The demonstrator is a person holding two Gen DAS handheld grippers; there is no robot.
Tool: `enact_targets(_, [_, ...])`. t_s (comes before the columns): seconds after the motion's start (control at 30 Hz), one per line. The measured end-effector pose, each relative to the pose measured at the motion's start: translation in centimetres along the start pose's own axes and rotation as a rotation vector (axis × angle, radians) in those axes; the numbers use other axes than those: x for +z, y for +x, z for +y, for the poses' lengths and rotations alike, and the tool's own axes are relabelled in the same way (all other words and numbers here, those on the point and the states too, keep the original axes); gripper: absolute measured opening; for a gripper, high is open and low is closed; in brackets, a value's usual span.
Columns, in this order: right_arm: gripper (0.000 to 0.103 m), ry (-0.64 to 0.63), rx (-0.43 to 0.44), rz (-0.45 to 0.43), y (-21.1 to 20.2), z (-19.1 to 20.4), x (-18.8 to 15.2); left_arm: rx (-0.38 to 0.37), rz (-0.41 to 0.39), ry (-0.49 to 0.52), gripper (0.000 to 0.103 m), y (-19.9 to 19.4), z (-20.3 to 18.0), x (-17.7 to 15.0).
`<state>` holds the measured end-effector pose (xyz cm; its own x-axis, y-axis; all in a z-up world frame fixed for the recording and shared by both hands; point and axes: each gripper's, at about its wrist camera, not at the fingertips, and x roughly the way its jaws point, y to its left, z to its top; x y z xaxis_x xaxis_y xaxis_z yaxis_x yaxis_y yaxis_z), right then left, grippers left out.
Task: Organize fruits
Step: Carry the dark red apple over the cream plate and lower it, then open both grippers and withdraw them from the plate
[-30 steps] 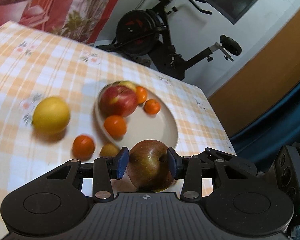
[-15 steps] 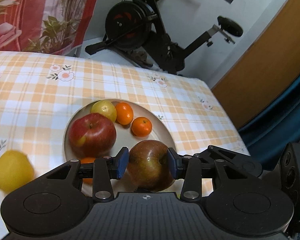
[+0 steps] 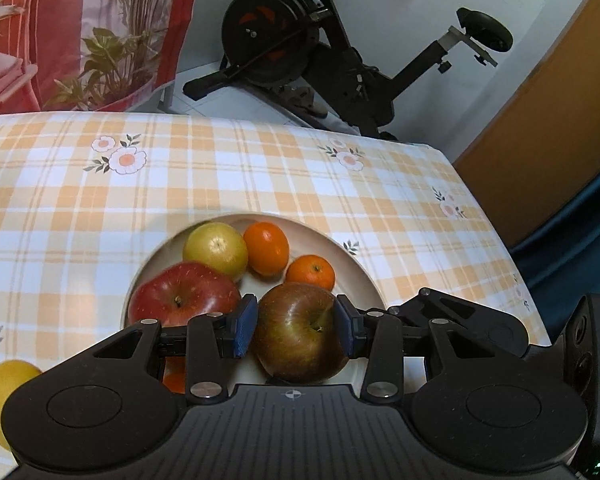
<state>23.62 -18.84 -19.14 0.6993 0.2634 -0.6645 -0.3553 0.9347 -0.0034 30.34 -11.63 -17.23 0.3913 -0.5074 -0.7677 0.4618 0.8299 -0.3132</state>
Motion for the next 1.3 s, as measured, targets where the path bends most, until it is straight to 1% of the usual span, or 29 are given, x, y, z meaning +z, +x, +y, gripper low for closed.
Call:
enact_targets(0.13, [0.056,-0.018,-0.013,-0.004,0.5,0.0,0.3,0.018,-0.005,0.012,0.044,0.2,-0.3,0.6])
enact_targets(0.33, [0.056,-0.049,-0.046,-0.011,1.2,-0.1,0.6,0.028,-0.018,0.003,0.044,0.6,-0.3,1.1])
enact_targets(0.63, [0.056,-0.060,-0.070,-0.017,2.0,0.5,1.0,0.056,-0.039,0.002,0.044,0.5,-0.4,1.3])
enact_targets(0.8, [0.057,-0.053,-0.077,-0.004,2.0,0.7,1.1,0.072,-0.064,0.000,0.044,-0.3,-0.5,1.2])
enact_targets(0.9, [0.061,-0.038,-0.072,-0.006,1.4,0.6,1.0,0.085,-0.080,-0.005,0.044,-1.0,-0.4,1.2])
enact_targets(1.1, [0.061,0.025,-0.072,-0.026,-0.7,0.3,0.8,0.106,-0.105,-0.005,0.044,-2.7,-0.5,0.8])
enact_targets(1.3, [0.061,0.093,-0.077,-0.055,-3.6,0.1,0.4,0.135,-0.140,0.013,0.044,-5.3,-0.7,0.0])
